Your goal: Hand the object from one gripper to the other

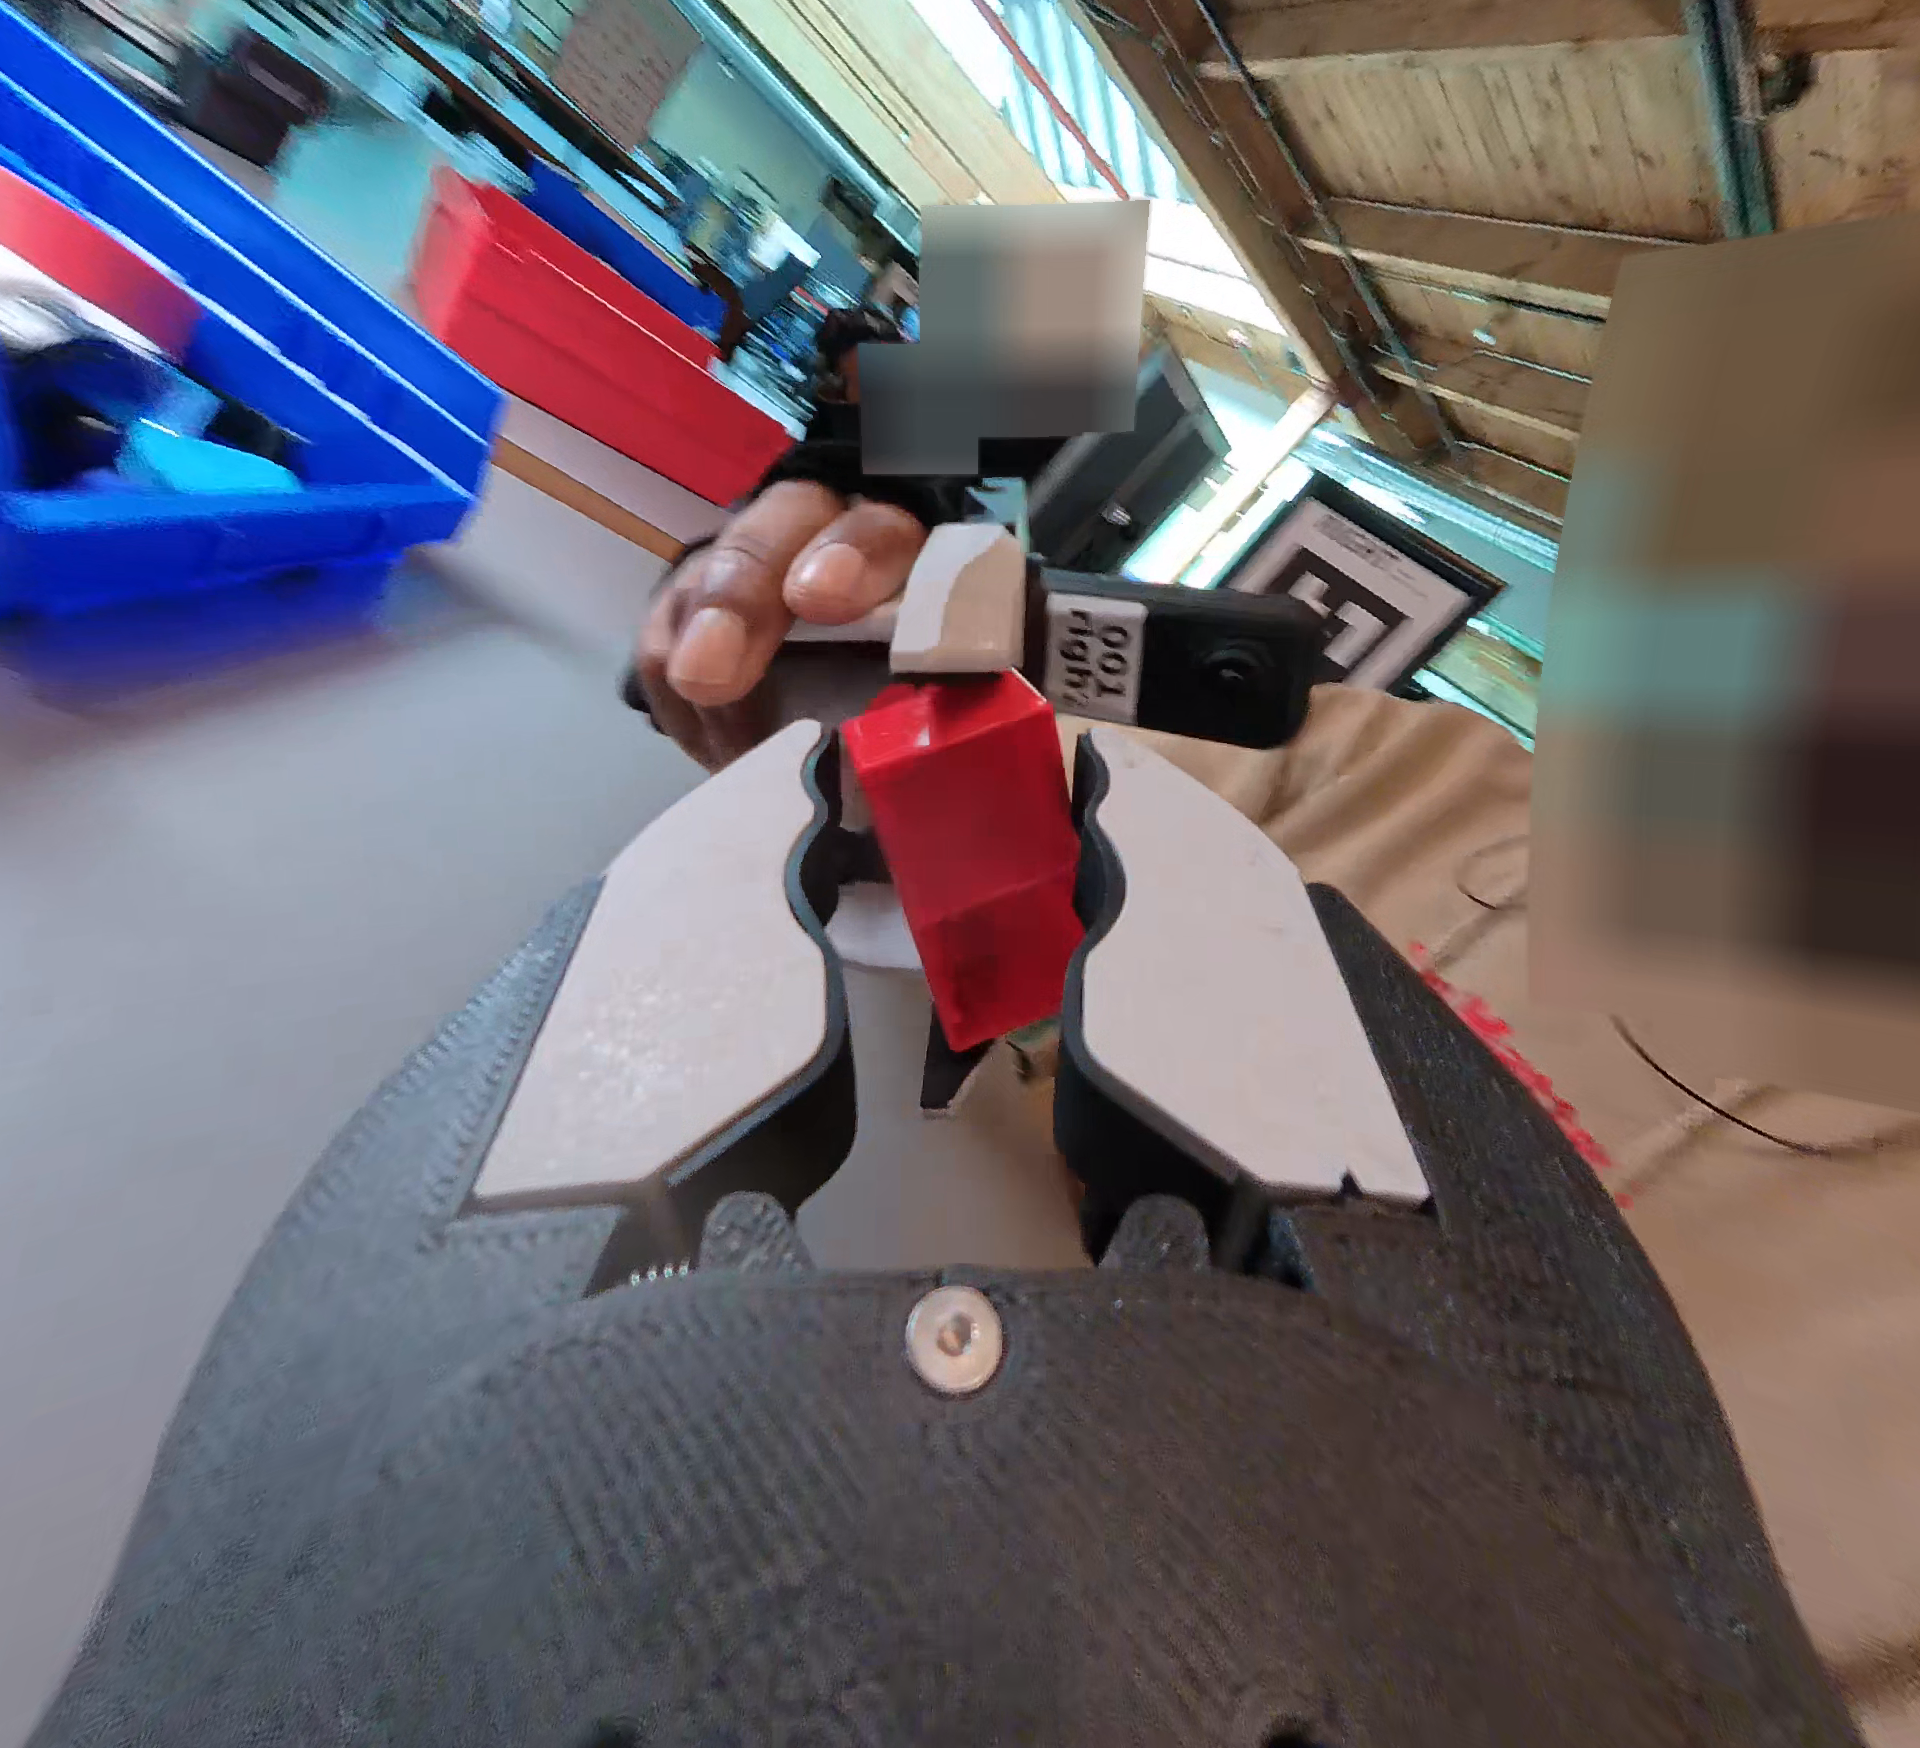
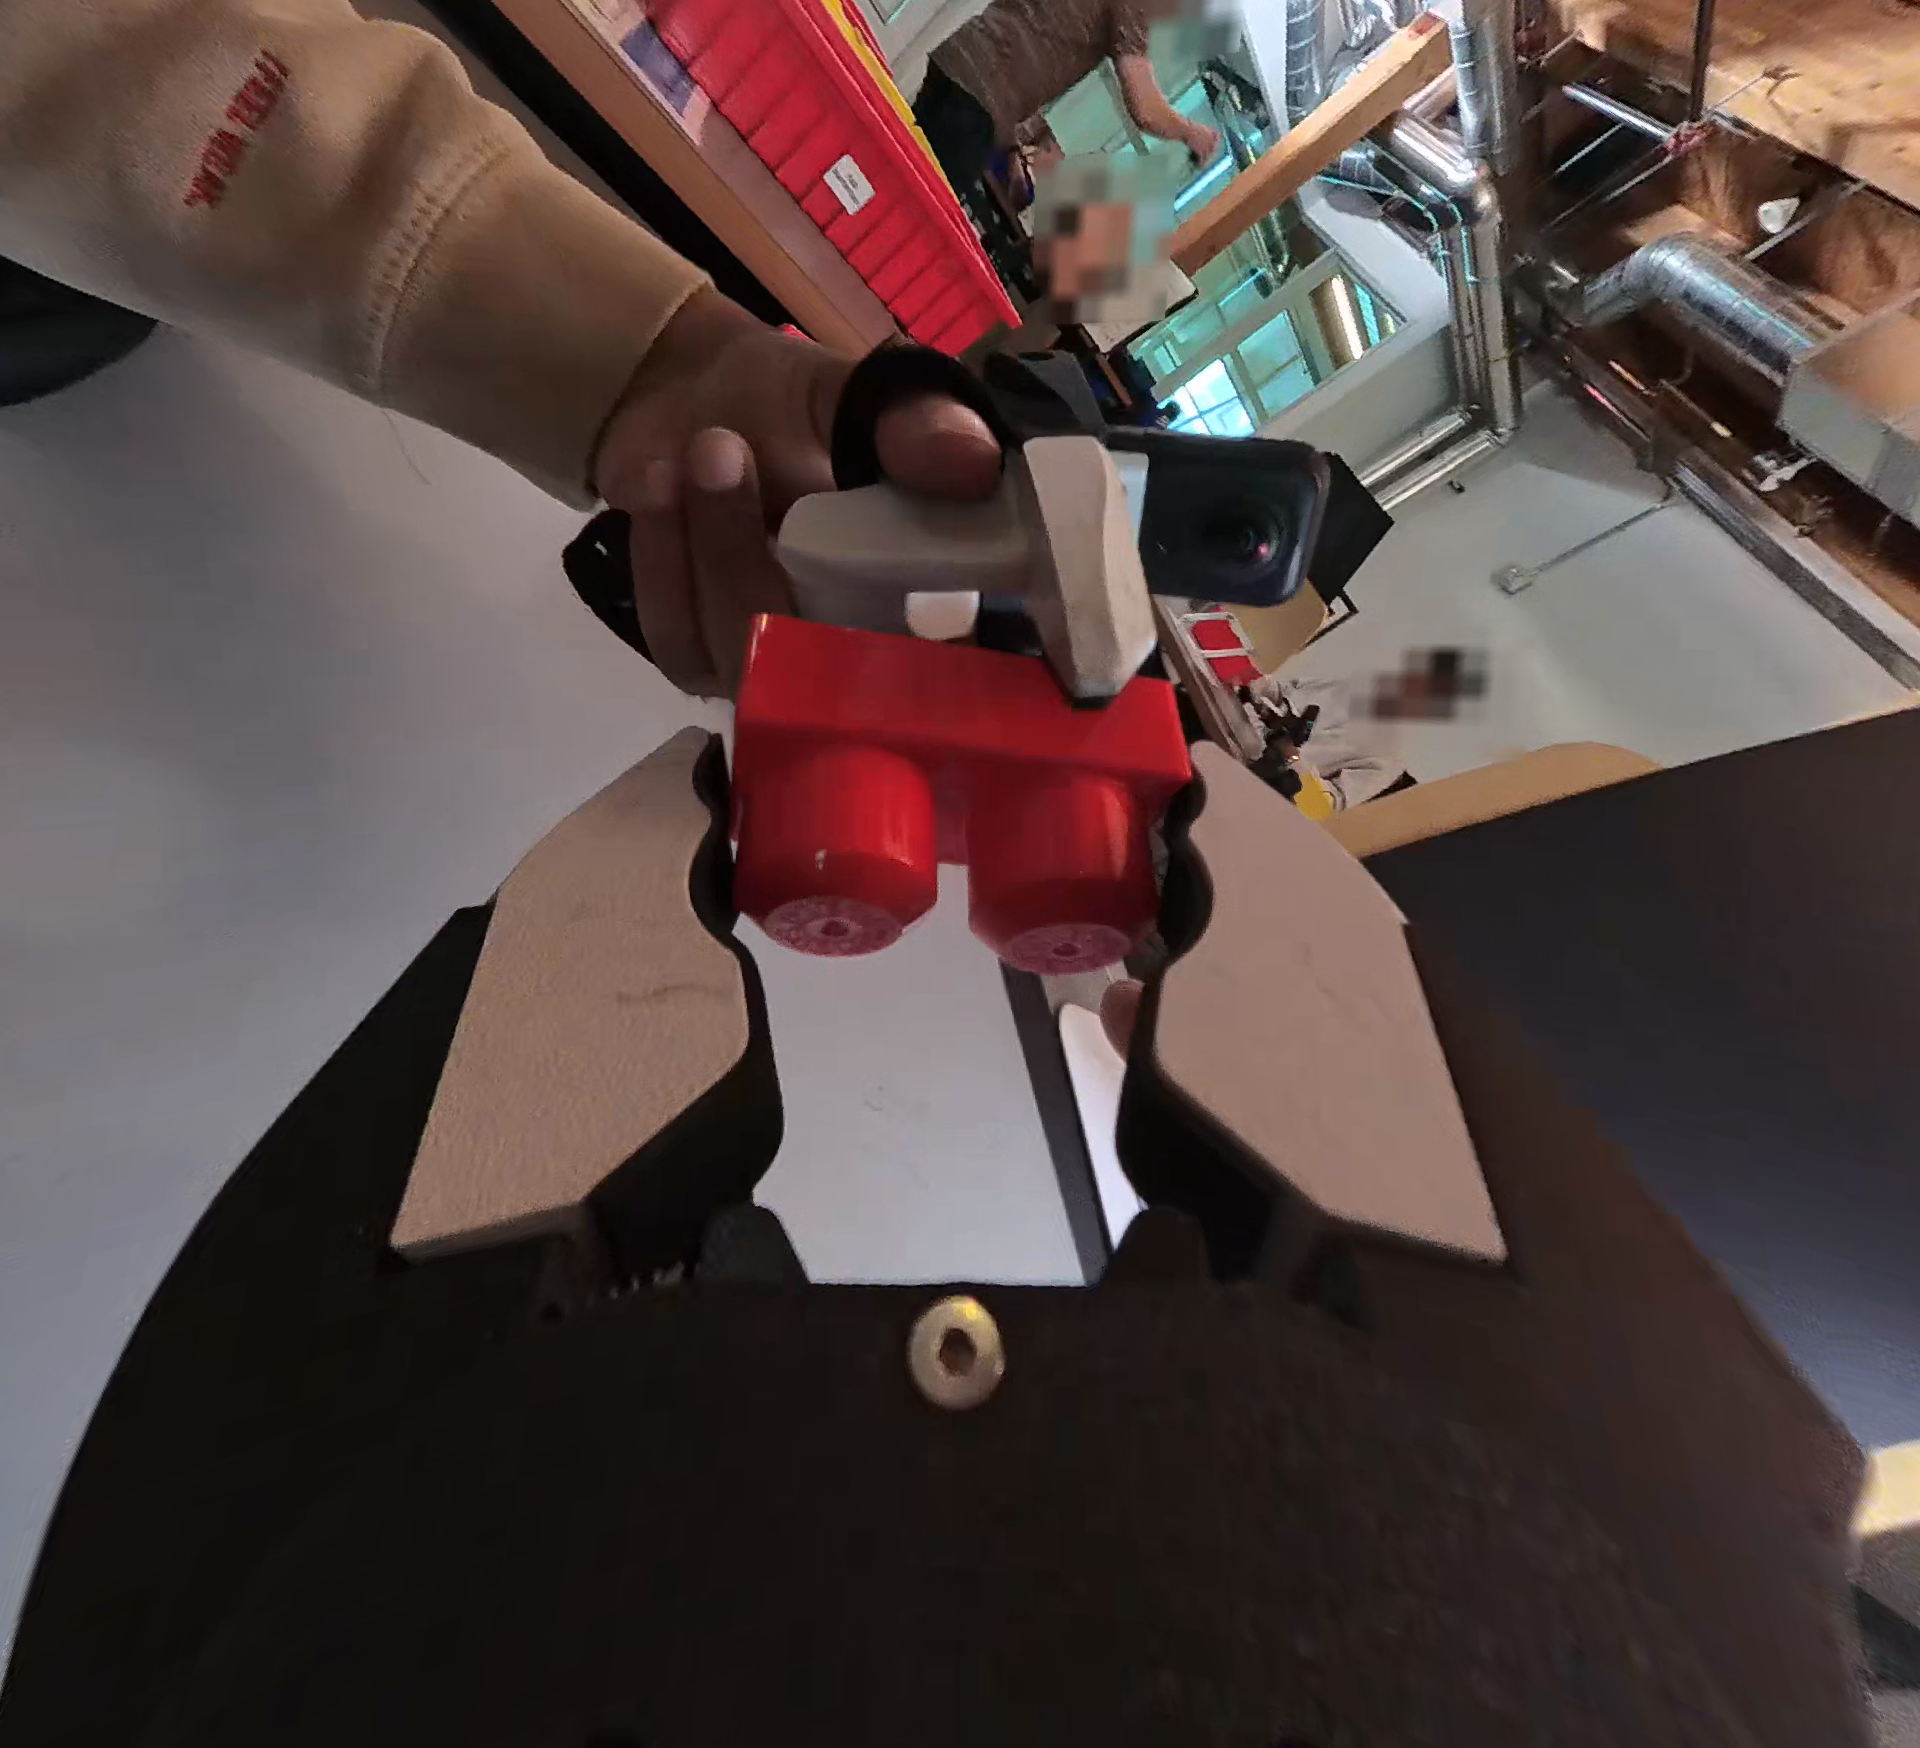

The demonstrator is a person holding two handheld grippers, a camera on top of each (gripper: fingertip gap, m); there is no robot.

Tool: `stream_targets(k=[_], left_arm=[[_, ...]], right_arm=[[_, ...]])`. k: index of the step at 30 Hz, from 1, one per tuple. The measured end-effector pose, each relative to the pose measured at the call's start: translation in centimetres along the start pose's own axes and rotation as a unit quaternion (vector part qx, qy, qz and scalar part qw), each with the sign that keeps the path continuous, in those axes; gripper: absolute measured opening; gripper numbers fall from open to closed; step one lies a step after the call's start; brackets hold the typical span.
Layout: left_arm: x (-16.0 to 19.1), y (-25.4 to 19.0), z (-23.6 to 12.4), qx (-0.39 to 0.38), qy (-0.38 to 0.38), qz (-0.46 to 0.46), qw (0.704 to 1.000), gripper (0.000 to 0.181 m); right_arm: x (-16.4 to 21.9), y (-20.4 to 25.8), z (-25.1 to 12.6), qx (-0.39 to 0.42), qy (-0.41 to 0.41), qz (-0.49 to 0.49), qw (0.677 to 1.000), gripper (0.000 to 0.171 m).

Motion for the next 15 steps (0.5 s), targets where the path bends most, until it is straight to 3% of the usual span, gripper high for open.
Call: stream_targets(k=[5, 9, 11, 15], left_arm=[[-1.8, 0.2, -1.9, -0.18, -0.047, 0.071, 0.98, 0.047], [-2.5, -0.3, -1.6, -0.345, -0.031, 0.19, 0.919, 0.048], [-2.1, -0.6, -0.5, -0.387, 0.019, 0.273, 0.88, 0.052], [-0.5, -1.3, 1.4, -0.376, 0.111, 0.422, 0.818, 0.059]], right_arm=[[2.7, -2.9, -1.0, 0.083, 0.092, -0.002, 0.992, 0.08], [6.9, -4.5, -1.5, 0.147, 0.239, -0.034, 0.959, 0.08], [8.0, -4.2, -1.1, 0.135, 0.271, 0.014, 0.953, 0.08], [7.5, -3.8, -0.7, 0.034, 0.2, 0.231, 0.952, 0.08]])
Point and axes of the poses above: each gripper's, where its closed fingertips meet, z out along the fingers, x out of its underside, y = z × x across the jaws, the point moved 8 cm from there along -z, back along the fingers, and after that the axes turned 3 degrees about z, right-handed, at the moved point
